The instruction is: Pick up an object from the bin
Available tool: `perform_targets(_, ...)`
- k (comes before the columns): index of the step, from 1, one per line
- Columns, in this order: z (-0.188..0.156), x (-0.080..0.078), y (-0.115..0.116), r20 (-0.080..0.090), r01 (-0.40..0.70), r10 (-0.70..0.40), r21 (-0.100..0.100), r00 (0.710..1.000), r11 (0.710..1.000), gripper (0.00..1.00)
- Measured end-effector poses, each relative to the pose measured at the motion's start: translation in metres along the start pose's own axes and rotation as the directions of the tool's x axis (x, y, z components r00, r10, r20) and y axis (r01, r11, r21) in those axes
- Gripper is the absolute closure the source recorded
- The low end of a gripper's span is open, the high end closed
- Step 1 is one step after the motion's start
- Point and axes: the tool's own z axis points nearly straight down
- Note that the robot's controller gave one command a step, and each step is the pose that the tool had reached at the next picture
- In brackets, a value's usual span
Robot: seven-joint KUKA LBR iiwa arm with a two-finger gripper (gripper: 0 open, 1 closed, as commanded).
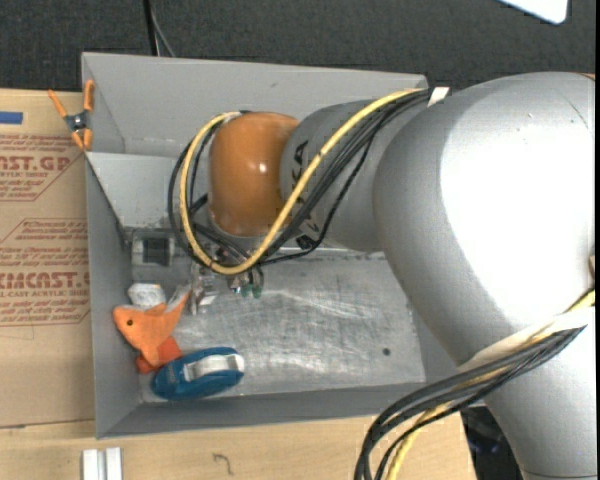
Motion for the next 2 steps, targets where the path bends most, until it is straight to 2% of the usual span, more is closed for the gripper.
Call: perform_targets(2,0.0000,0.0000,0.0001,0.000,0.000,0.000,0.000,1.000,1.000,1.00)
